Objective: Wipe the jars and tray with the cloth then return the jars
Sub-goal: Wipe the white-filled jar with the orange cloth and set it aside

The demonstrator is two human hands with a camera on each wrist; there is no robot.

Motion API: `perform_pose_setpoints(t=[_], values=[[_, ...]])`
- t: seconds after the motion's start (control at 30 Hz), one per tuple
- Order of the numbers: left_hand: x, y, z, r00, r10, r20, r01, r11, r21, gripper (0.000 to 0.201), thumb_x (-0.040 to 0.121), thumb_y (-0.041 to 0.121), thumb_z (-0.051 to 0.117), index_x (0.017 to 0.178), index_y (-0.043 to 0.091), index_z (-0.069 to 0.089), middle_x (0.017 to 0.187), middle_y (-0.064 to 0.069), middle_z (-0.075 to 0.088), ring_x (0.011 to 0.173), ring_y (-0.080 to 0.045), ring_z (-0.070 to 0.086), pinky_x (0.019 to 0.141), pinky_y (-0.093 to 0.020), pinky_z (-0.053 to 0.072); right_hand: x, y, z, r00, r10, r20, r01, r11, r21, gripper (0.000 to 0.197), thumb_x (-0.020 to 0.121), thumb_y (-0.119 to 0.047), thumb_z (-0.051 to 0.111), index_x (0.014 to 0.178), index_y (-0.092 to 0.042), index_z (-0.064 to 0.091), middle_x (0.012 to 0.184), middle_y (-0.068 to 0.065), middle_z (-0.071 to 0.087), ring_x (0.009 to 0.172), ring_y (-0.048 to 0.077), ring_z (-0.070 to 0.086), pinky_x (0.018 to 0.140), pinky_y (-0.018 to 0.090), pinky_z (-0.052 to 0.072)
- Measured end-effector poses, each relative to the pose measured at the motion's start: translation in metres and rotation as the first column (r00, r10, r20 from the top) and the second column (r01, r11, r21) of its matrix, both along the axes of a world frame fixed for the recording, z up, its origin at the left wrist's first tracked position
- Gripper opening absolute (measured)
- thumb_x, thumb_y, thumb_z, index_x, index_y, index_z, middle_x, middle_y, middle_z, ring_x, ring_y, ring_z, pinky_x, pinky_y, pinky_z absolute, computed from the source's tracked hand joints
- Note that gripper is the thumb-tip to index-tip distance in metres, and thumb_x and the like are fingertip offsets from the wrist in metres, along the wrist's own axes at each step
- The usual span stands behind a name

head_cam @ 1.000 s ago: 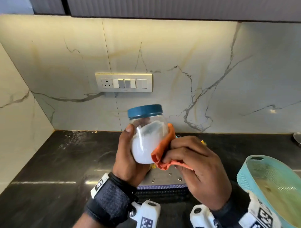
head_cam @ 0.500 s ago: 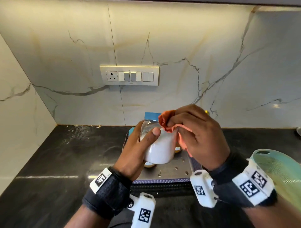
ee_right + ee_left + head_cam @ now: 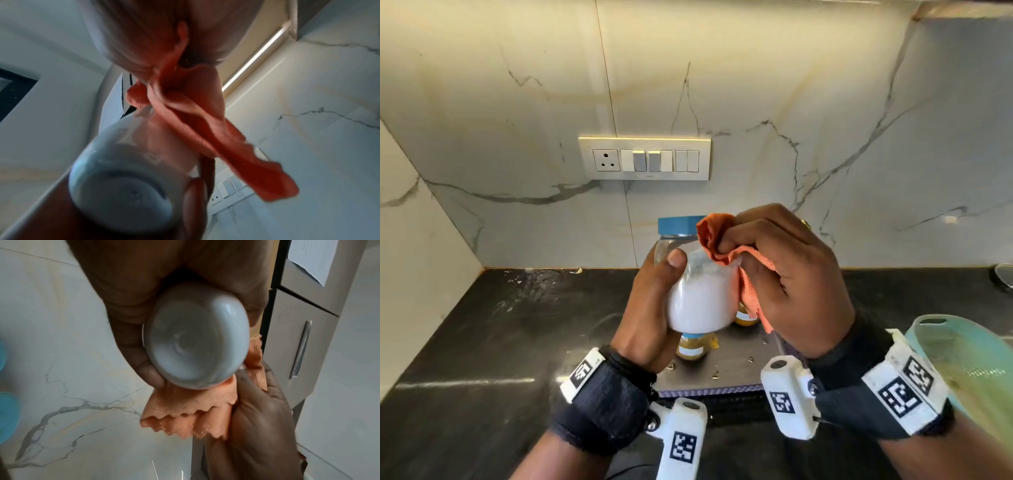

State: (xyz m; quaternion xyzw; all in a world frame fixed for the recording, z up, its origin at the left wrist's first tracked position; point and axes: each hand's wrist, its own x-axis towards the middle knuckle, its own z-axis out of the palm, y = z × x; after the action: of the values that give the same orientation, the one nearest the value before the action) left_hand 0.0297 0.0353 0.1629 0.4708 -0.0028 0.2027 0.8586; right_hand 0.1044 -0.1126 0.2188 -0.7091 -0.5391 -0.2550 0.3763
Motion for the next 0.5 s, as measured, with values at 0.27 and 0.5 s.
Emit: perform_pose_setpoints(t=[0.27, 0.5], values=[[0.003, 0.02, -0.005, 0.999, -0.028, -0.027, 0.023, 0.989, -0.145, 0.092, 0.07, 0.058, 0.082, 0.135, 0.0, 0.052, 0.143, -0.04, 0.045, 0.136, -0.057, 0.04, 0.117, -0.068, 0.025, -0.026, -0.005, -0.045, 0.997, 0.07, -0.043, -0.075, 0.99, -0.117, 0.019, 0.093, -0.007, 0.054, 0.095, -0.014, 0.071, 0.107, -0.001, 0.062, 0.092, 0.02, 0.057, 0.078, 0.036, 0.049], [0.01, 0.028, -0.005, 0.997, -0.047, -0.055, 0.052, 0.994, 0.098, 0.067, 0.094, 0.048, 0.058, 0.139, -0.001, 0.047, 0.135, -0.029, 0.058, 0.123, -0.041, 0.058, 0.105, -0.05, 0.049, -0.026, 0.004, -0.046, 0.981, 0.007, 0.194, 0.049, 0.958, -0.281, 0.042, 0.108, -0.026, 0.025, 0.105, -0.021, 0.067, 0.108, -0.002, 0.064, 0.092, 0.016, 0.055, 0.083, 0.035, 0.052]])
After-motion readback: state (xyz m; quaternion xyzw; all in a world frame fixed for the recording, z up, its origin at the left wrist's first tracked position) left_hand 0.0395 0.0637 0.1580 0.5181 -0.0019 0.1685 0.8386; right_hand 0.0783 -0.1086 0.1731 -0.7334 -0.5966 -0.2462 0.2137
